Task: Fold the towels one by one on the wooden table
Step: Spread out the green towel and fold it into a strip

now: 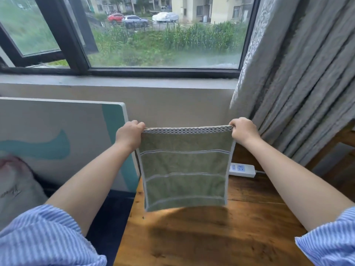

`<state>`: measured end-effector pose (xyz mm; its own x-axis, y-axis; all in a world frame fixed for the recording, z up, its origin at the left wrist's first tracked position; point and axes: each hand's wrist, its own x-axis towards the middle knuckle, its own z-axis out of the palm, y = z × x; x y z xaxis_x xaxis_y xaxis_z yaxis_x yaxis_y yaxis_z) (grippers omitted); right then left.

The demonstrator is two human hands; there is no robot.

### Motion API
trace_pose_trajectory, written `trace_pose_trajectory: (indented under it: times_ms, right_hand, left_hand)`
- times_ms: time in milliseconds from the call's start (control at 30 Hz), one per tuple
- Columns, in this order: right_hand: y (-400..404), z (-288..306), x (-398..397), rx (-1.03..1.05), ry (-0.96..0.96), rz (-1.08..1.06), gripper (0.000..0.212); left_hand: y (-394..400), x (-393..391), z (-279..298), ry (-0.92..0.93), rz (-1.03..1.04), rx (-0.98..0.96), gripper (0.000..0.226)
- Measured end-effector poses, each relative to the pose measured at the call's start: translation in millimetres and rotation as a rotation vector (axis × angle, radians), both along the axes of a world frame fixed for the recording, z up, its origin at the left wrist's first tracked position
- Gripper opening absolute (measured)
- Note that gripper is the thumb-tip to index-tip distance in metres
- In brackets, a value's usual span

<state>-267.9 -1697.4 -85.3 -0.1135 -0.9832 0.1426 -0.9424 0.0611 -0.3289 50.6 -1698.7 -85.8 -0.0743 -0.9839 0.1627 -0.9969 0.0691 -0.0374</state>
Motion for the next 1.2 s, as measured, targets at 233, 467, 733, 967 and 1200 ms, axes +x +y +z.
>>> trace_pose_trajectory:
  times_ms: [233, 467, 733, 967, 1200]
  right_hand:
    - [-0.7, -9.2, 8.8, -0.211, -0.080, 0.095, 0.027]
    - [54.7, -74.6, 9.1, 0.168, -0.174, 0.337, 0.015]
    - [158.9, -192.9, 11.9, 0.700, 0.146, 0.543, 0.011]
    - [222.1, -249.3, 23.7, 0.674, 0.439, 0.673, 0.026]
    - [248.9, -263.5, 47.9, 0.686, 0.537, 0.714, 0.034]
  left_hand:
    - [-4.8, 24.7, -2.6, 0.425, 0.044, -0.104, 0.017]
    - [48.8, 60.7, -69.9, 0.422, -0.051, 0.448, 0.026]
    - [149.3, 48.2, -193.9, -0.097, -0.165, 0.799, 0.021]
    - [209.9, 48.7, -244.7, -0.312, -0.306, 0.934, 0.029]
    - [227.7, 49.6, -267.3, -0.419, -0.318, 0.990, 0.035]
